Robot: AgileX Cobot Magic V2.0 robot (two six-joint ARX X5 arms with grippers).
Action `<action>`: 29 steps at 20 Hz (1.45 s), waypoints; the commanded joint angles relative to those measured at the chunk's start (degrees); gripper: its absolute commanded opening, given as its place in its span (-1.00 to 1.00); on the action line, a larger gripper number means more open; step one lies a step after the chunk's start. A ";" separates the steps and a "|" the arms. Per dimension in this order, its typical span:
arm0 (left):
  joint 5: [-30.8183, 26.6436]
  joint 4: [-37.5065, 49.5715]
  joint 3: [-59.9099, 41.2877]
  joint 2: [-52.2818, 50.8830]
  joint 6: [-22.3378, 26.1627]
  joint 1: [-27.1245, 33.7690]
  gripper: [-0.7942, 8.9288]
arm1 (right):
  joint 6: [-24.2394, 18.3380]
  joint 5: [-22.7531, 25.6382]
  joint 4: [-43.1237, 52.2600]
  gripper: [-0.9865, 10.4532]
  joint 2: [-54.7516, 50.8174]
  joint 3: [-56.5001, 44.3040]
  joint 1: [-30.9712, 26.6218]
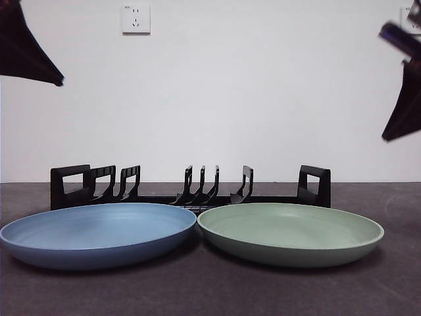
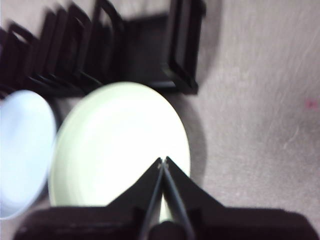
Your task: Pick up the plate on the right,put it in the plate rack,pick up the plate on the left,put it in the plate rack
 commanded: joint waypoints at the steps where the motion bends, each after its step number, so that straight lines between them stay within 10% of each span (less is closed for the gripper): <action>1: 0.22 -0.07 0.07 0.57 0.81 -0.20 -0.63 | -1.40 -0.13 0.87 -0.49 2.19 0.28 0.04; 4: -1.03 1.57 0.09 0.57 0.70 -0.20 -0.23 | -1.40 0.02 1.92 -0.42 4.52 0.28 0.07; 16: -8.35 -1.95 6.10 0.57 5.49 -7.65 -0.24 | -1.16 1.75 7.63 -0.45 21.88 0.31 5.01; 21: -10.49 -3.21 6.45 0.57 7.02 -10.86 -0.24 | -0.94 1.75 7.54 -0.86 23.54 0.31 5.01; 29: -16.55 -5.95 6.45 0.57 21.20 -21.73 -0.24 | 3.80 1.70 7.26 -0.86 12.98 0.44 4.90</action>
